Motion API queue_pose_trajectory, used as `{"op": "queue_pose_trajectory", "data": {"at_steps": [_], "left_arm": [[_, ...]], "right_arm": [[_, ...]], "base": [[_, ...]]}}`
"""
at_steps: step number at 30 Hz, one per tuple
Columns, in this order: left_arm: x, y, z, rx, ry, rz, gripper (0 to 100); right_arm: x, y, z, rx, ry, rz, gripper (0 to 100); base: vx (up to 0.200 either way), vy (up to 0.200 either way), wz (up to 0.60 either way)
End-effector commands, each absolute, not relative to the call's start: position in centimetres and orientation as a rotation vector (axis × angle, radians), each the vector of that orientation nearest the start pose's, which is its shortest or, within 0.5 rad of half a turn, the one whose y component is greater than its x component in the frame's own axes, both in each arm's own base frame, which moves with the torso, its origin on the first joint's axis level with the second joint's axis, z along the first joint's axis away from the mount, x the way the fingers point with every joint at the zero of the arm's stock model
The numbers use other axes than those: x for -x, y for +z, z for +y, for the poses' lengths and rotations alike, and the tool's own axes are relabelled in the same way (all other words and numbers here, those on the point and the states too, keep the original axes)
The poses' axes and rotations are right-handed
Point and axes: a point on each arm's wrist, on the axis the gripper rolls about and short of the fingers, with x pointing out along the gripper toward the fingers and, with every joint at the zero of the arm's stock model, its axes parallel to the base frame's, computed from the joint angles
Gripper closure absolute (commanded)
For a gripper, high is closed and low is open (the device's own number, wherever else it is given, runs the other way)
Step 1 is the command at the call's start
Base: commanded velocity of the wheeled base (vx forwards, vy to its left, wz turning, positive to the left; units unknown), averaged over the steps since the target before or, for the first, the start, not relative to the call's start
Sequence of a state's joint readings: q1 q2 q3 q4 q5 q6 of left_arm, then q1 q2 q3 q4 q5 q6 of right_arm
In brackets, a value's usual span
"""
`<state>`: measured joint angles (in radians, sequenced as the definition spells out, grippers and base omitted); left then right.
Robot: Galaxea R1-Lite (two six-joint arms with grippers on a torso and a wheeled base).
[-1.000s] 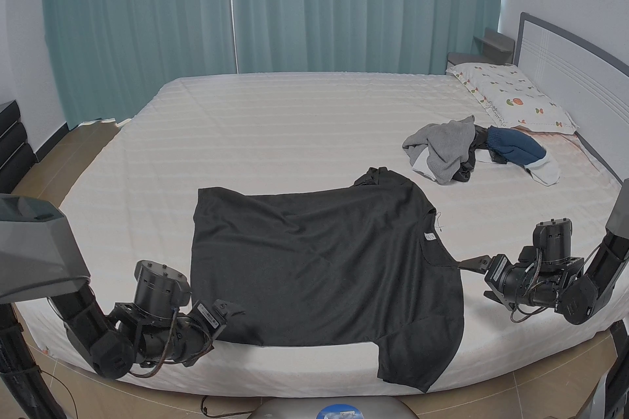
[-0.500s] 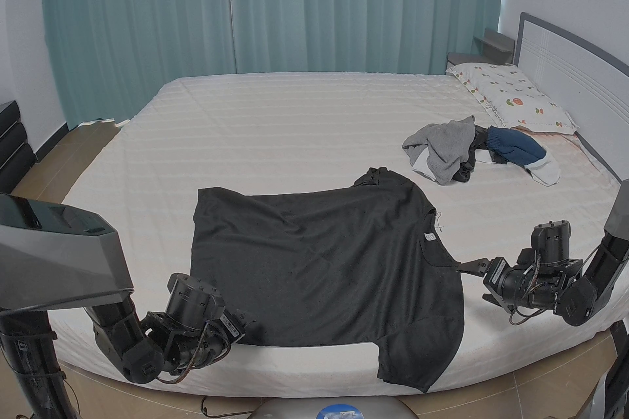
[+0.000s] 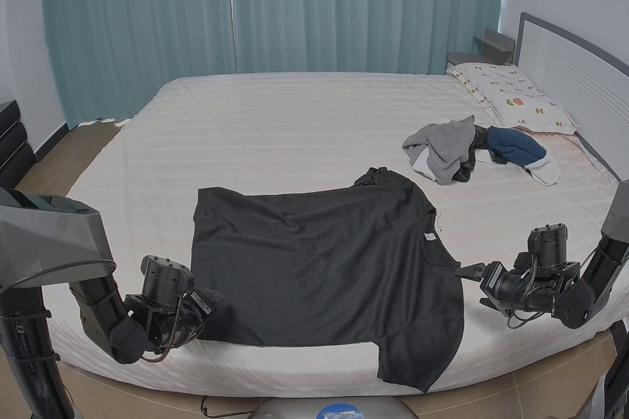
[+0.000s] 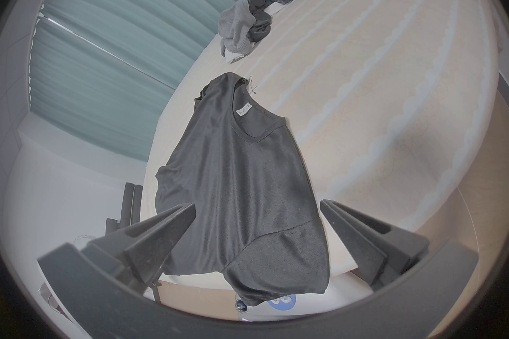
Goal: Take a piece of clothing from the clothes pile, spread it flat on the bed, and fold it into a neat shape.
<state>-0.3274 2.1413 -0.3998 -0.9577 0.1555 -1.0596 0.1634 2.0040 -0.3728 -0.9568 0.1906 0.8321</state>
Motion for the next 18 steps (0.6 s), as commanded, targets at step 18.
{"op": "queue_pose_trajectory", "data": {"at_steps": [18], "left_arm": [[-26.1,2.5,-10.3,0.77,0.102,0.683,100]], "right_arm": [[-26.4,2.1,4.8,-0.795,0.023,0.813,0]], "base": [[0.0,0.0,0.0]]}}
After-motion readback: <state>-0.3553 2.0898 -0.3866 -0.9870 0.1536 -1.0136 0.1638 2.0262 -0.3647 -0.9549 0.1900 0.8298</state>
